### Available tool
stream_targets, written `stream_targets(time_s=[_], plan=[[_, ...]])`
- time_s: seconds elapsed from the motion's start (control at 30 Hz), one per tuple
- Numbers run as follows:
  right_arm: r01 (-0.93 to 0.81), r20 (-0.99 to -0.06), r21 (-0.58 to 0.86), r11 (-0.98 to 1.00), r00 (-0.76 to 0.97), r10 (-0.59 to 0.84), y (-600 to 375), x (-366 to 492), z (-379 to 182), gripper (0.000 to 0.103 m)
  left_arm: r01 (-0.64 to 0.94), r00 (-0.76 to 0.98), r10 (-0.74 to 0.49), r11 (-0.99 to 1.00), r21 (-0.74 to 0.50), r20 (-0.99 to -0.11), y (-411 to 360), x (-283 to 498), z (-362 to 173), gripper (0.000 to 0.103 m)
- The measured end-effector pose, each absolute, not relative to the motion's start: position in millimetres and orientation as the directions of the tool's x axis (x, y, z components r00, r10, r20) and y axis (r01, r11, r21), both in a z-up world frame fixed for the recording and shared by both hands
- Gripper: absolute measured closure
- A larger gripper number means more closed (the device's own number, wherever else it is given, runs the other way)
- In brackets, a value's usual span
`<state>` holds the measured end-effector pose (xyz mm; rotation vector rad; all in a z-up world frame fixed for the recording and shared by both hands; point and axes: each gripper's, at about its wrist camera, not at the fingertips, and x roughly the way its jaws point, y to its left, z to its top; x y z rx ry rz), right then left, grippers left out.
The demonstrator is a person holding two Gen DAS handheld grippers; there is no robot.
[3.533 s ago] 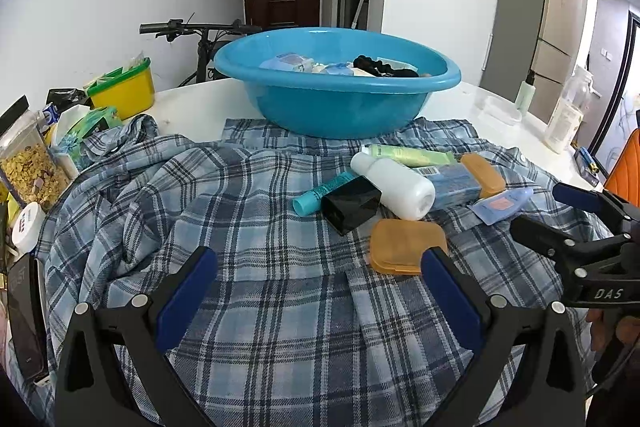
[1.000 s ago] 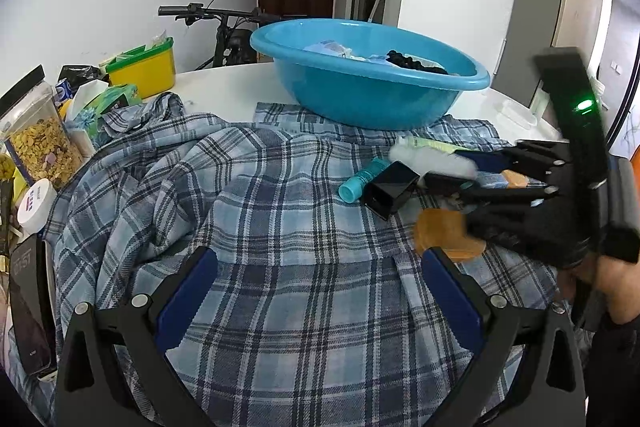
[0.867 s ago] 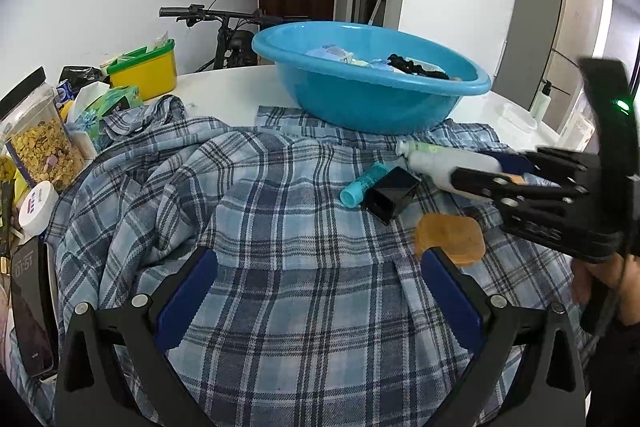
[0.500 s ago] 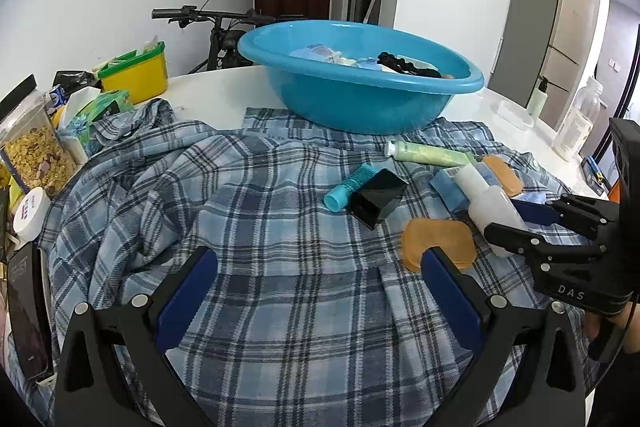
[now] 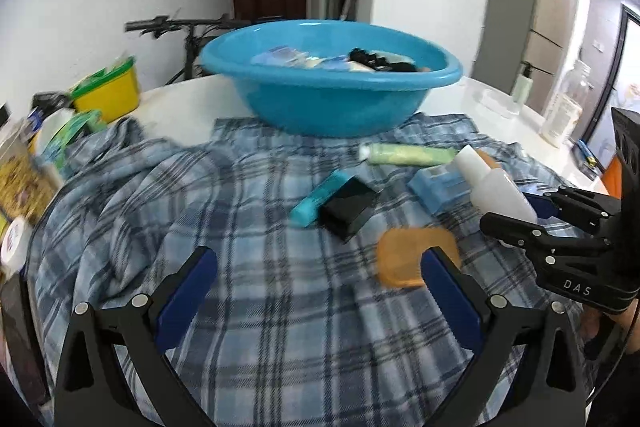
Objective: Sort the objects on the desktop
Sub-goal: 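Grasp the black square item with the left tool while the right tool holds the bottle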
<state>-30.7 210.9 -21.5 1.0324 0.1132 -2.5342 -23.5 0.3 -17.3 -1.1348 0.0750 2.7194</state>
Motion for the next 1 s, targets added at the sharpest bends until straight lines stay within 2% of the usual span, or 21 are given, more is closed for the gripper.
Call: stream_targets(time_s=[0.17,0.23,0.3,0.33,0.63,0.73,0.77,1.0], plan=[[0.385,-0.651,0.083,-0.919,-0.677,-0.342,217.0,-26.0,-17.2,0.065,-0.308,-0.704,0.228,-0.951,0.000,-0.673,11.9,-43.1,-7.4,0.001],[0.378,-0.651,0.088,-0.922,-0.678,-0.341,218.1,-26.7,-17.7,0.065,-0.328,-0.685,0.255,-0.944,-0.024,-0.683,11.4,-56.3,-12.2,0.006],[0.379,-0.643,0.093,-0.921,-0.684,-0.346,219.6,-26.2,-16.6,0.065,-0.325,-0.647,0.257,-0.945,-0.046,-0.718,10.2,-69.6,-23.4,0.024],[0.377,-0.636,0.089,-0.922,-0.691,-0.344,219.9,-25.0,-15.6,0.065,-0.328,-0.627,0.253,-0.944,-0.045,-0.737,11.8,-74.9,-29.7,0.027],[0.397,-0.624,0.081,-0.914,-0.695,-0.357,218.1,-23.0,-14.2,0.065,-0.339,-0.601,0.216,-0.941,0.001,-0.770,23.7,-90.9,-52.8,0.027],[0.398,-0.621,0.090,-0.913,-0.694,-0.364,219.2,-22.8,-13.9,0.065,-0.342,-0.602,0.191,-0.939,0.034,-0.775,30.9,-92.8,-54.0,0.040],[0.397,-0.620,0.090,-0.913,-0.695,-0.364,219.0,-22.5,-13.9,0.065,-0.343,-0.600,0.180,-0.938,0.048,-0.780,33.7,-93.0,-55.9,0.049],[0.398,-0.619,0.074,-0.915,-0.701,-0.354,217.1,-20.9,-13.7,0.065,-0.375,-0.598,0.208,-0.926,0.041,-0.774,36.4,-88.2,-54.7,0.056]])
